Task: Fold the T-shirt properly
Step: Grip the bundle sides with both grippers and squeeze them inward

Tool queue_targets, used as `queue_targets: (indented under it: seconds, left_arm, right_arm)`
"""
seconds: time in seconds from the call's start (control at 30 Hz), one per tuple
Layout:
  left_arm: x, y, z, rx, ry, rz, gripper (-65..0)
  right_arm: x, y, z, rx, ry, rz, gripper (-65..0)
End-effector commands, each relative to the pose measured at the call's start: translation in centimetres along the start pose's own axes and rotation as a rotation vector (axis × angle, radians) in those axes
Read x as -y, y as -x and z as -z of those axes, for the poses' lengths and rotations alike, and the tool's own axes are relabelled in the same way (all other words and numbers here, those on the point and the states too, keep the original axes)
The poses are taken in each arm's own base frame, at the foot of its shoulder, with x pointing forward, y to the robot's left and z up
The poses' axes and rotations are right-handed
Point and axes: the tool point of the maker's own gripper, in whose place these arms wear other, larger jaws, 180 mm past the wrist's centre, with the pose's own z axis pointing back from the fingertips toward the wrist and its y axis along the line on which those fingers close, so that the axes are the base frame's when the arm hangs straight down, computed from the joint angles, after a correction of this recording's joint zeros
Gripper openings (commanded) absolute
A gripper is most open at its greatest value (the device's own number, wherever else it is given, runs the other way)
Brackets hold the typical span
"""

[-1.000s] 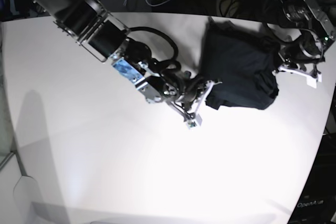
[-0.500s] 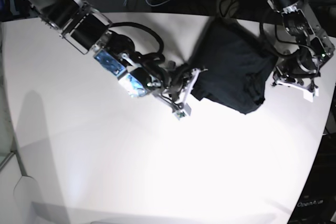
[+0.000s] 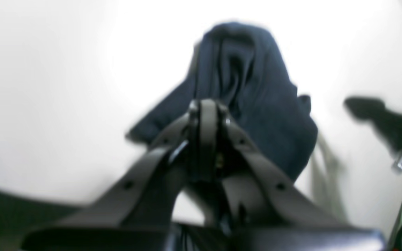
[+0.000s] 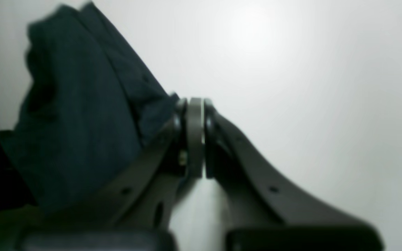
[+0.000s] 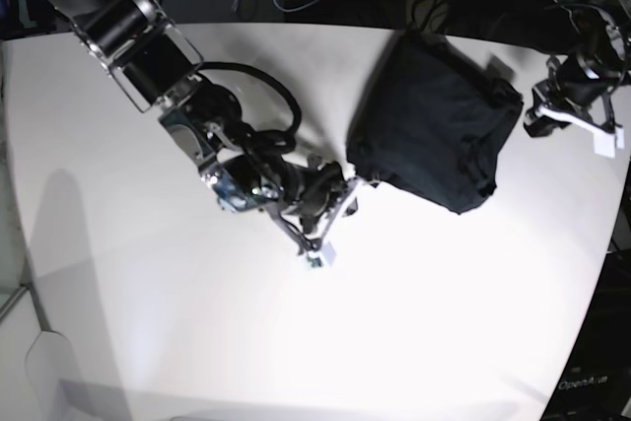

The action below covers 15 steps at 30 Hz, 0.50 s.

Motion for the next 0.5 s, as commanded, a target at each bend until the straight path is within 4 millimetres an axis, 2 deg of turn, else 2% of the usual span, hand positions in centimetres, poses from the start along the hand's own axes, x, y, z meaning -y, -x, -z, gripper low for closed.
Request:
queue_targets:
  seconds: [0.0, 0.13, 0.33, 0.47]
  left_arm:
    - [0.0, -0.3, -0.6, 0.019, 0.007, 0.007, -65.0]
    - [-0.6, 1.2, -0.7, -0.012, -0.007, -0.011, -65.0]
    - [-1.4, 4.5, -0.4, -0.076, -0.066, -0.038, -65.0]
    - [-1.5, 5.4, -0.2, -0.091, -0.088, -0.045, -65.0]
  right_arm:
    - [-0.5, -2.1, -0.1, 0.053, -0.011, -0.011, -65.0]
    - [-0.1, -2.3, 1.6, 0.046, 0.008, 0.017, -65.0]
    - [-0.7, -1.5, 2.9, 0.026, 0.006, 0.048, -65.0]
    - [0.7, -2.0, 3.6, 0.052, 0.042, 0.063, -65.0]
